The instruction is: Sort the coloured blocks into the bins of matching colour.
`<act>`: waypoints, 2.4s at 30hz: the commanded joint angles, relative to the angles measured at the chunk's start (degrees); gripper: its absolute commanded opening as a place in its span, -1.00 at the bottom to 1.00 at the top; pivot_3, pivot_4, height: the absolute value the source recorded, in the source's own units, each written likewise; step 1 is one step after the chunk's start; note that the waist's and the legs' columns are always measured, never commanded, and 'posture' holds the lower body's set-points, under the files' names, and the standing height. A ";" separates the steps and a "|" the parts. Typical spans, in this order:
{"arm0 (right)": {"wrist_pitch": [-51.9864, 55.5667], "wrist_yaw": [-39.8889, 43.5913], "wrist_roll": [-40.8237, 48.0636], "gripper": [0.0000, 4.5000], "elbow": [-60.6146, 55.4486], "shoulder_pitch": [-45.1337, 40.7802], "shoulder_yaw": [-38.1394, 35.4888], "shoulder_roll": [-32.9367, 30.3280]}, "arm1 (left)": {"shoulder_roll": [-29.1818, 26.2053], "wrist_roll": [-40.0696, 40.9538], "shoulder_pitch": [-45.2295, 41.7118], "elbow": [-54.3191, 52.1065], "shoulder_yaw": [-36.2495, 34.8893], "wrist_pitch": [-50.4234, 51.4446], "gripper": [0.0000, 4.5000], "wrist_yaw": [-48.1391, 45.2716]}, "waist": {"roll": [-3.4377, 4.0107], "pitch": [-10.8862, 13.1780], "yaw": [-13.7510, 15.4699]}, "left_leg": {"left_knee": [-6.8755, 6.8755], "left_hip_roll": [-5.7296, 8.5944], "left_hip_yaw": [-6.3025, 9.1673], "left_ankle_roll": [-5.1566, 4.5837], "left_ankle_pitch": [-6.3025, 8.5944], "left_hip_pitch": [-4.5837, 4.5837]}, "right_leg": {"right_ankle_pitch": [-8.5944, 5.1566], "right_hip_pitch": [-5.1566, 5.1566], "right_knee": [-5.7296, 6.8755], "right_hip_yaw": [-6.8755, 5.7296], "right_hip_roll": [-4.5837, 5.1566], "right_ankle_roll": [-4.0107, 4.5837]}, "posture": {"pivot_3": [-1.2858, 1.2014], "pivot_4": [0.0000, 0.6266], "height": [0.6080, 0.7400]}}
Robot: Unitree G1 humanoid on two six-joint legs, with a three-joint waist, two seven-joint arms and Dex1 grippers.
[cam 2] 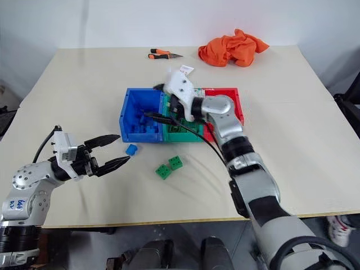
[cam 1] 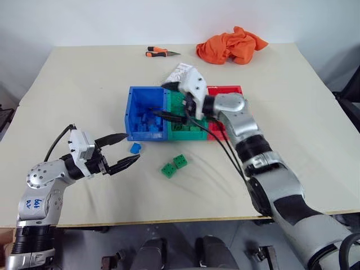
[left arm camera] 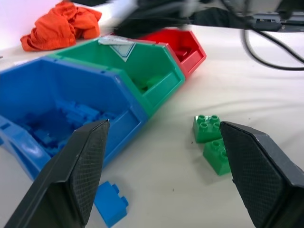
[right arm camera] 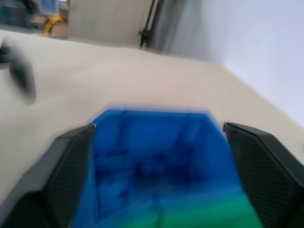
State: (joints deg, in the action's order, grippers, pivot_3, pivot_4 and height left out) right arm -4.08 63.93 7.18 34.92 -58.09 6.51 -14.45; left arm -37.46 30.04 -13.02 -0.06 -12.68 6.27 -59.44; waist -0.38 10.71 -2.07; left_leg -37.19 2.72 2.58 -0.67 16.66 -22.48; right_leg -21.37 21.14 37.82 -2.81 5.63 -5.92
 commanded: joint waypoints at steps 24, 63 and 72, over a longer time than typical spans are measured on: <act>25.43 5.70 16.07 0.99 -47.25 48.57 -19.07 -37.43 | -2.79 -2.19 -4.40 11.74 0.29 -5.11 0.76 -10.40 | 0.01 0.01 1.87 | -0.10 -0.07 -0.20 -0.10 0.03 0.20 | 0.00 -0.56 -0.91 -0.02 -0.02 0.00 | 0.03 -0.52 1.00; 5.53 6.45 2.28 -0.38 -10.77 16.31 7.65 -7.18 | -2.85 2.04 6.63 -2.52 -3.70 -1.17 0.76 -8.57 | 0.01 0.01 0.47 | -0.06 -0.06 -0.04 -0.06 0.02 0.17 | 0.00 -0.47 -0.61 -0.08 -0.04 0.01 | 0.03 -0.52 1.00; 12.98 1.81 4.82 -0.38 -23.81 19.24 3.04 -9.94 | -1.81 1.23 3.61 -0.31 -2.37 -1.52 0.76 -8.38 | 0.01 0.01 0.60 | -0.08 -0.05 -0.03 -0.05 0.03 0.17 | 0.00 -0.49 -0.62 -0.07 -0.03 0.01 | 0.03 -0.52 1.00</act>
State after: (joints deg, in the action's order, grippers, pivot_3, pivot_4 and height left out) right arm 7.85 67.37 10.63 14.41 -37.84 12.40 -23.67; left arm -39.32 30.87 -8.65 -0.30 -14.68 5.35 -67.91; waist -0.37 10.73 -1.47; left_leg -37.28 2.68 2.53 -0.72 16.69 -22.32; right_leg -21.37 20.65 37.19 -2.86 5.60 -5.91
